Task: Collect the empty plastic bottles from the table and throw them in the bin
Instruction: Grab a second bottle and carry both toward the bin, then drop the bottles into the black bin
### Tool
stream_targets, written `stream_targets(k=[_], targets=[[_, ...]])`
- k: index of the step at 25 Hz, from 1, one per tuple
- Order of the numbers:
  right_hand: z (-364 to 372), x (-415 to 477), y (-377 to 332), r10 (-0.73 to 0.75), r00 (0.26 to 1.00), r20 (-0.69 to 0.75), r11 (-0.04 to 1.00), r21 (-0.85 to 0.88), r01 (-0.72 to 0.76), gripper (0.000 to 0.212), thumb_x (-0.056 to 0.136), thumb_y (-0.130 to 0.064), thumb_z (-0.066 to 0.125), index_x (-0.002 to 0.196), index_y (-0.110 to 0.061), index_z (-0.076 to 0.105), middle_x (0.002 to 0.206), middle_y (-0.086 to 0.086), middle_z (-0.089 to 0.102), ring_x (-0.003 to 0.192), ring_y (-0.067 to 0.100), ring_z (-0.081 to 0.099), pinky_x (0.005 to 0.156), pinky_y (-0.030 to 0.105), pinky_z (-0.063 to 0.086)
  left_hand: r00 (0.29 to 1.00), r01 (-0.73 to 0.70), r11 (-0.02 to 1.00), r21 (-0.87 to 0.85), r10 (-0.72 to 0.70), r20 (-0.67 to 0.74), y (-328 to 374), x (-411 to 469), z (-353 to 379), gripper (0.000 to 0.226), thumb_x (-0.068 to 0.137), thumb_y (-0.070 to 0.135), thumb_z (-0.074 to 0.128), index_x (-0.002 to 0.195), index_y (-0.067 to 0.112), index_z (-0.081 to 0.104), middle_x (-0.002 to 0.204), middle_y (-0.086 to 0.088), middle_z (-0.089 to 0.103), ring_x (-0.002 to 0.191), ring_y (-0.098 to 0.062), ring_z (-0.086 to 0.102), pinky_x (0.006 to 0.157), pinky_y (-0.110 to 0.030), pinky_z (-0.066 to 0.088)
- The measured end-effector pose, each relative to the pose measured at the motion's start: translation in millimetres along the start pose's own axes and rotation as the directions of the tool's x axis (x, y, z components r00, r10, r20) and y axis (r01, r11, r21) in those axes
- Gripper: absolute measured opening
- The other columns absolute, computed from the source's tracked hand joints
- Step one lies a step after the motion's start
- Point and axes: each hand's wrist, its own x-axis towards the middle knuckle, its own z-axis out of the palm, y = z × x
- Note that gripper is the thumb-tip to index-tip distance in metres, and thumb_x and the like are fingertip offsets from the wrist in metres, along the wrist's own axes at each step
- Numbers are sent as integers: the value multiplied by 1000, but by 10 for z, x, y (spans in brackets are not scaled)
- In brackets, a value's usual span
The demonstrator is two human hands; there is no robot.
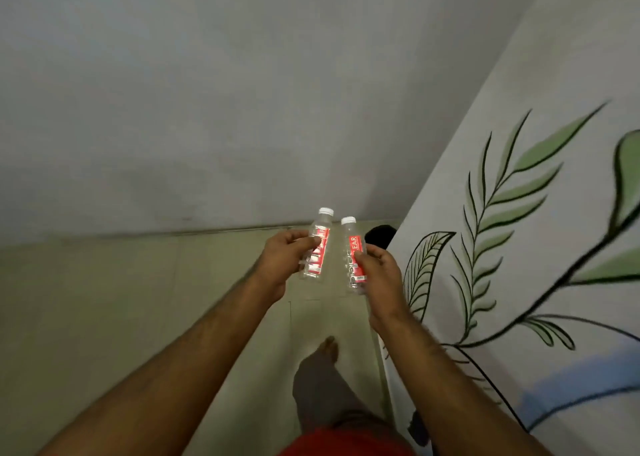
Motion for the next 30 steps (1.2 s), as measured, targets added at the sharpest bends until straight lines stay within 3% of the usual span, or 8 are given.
stream_targets(k=[3,8,12,15,17,21,24,30], targets=[[65,851,-205,27,991,-127,1000,12,-26,42,80,-26,72,120,-14,66,105,9,76,100,29,72,91,50,58,994,74,993,96,-81,75,254,925,248,10,88,16,67,94,10,72,72,2,71,58,-10,64,51,-19,51],[172,1878,-569,68,965,-252,998,15,-66,21,90,-17,67,110,-12,68,95,5,72,82,19,67,63,25,52,974,100,965,242,-145,174,688,2229,629,22,86,17,70,105,7,70,91,-8,73,77,-21,69,67,-31,57],[247,2688,-559,113,908,-402,993,84,-86,6,93,-20,66,99,-18,66,93,4,69,82,18,66,66,27,52,934,134,906,400,-251,254,736,3320,916,37,86,23,72,118,7,65,108,-14,71,99,-30,69,83,-43,59],[337,3328,-418,118,845,-522,993,77,-92,23,94,-26,66,112,-13,61,100,1,70,90,18,69,75,30,57,878,121,838,532,-341,337,647,4229,1205,35,88,21,71,116,2,65,107,-19,70,91,-27,68,82,-44,58],[388,3808,-237,187,747,-638,981,166,-104,22,93,-24,68,111,-16,58,103,4,71,92,21,70,83,40,60,820,56,775,629,-395,414,559,4881,1490,29,89,16,70,112,-1,63,94,-16,70,80,-23,64,76,-40,56],[395,4540,161,396,541,-741,910,397,-122,20,92,-16,69,109,-15,58,102,10,70,92,29,70,85,48,58,710,-53,676,735,-492,504,204,5705,1977,20,89,8,68,109,6,64,80,-5,64,65,-14,58,58,-23,46],[283,5027,603,498,458,-736,859,491,-145,25,90,-21,69,113,-11,64,100,10,73,91,30,72,83,52,60,650,-109,614,782,-551,523,-277,6089,2221,8,89,4,65,90,12,66,84,-7,65,64,-11,59,54,-19,45],[-248,5993,2166,632,330,-701,770,615,-169,18,81,-28,74,96,-20,66,98,8,72,94,34,72,81,58,59,619,-327,452,830,-560,550,-2074,6914,2579,19,92,17,64,106,4,65,98,-9,67,88,-25,64,77,-32,53]])
